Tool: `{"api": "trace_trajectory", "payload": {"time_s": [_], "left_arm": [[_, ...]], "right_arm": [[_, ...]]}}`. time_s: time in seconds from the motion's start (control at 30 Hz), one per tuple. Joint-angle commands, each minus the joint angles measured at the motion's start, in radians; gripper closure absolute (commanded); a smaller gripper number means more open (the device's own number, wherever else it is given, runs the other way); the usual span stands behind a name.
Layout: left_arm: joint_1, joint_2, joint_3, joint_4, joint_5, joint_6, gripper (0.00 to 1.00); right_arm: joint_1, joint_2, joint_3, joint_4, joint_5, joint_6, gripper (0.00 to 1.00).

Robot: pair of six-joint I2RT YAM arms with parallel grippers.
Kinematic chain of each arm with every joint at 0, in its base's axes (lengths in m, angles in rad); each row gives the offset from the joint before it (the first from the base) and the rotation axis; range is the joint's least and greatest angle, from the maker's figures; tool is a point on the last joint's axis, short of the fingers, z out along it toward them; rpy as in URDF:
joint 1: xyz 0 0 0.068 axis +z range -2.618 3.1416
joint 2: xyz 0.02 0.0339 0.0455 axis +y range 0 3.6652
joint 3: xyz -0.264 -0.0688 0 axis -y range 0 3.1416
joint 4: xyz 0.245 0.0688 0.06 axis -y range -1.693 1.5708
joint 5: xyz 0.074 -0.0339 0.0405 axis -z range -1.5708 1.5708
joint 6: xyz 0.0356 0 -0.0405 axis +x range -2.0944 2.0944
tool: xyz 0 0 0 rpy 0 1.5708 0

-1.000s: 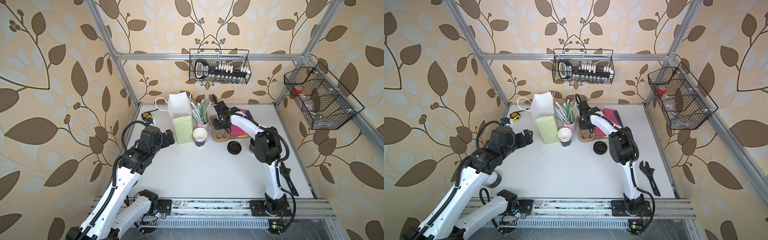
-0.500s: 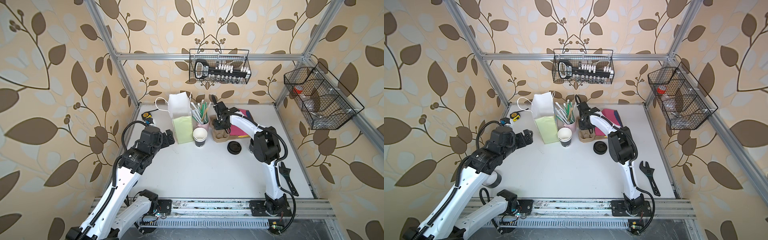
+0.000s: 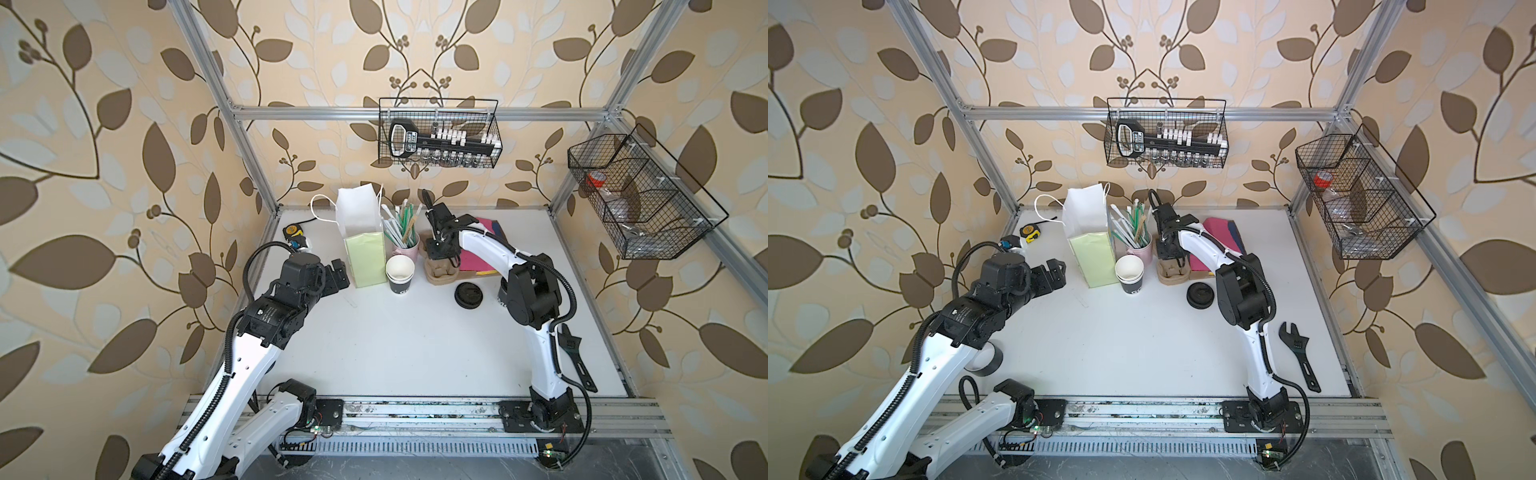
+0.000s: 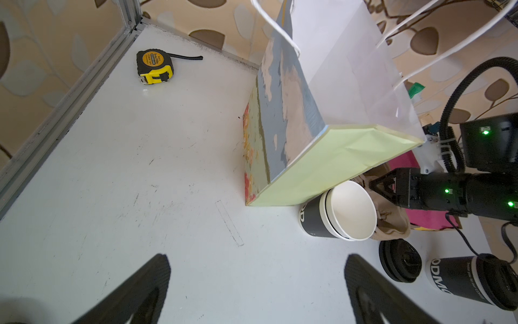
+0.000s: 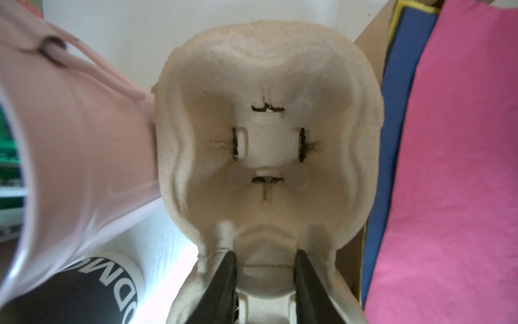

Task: Pack a coffee takeout order
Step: Pick up the cup tray from the cup tray.

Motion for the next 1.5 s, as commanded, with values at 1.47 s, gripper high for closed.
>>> {"api": "trace_trajectory", "payload": {"time_s": [1.47], "left_arm": [[0.001,-0.002,0.012,0.031,0.014,0.029,0.01]], "right_arm": [[0.043,-0.401,-0.262,0.051,0.058,0.058,0.66]]}}
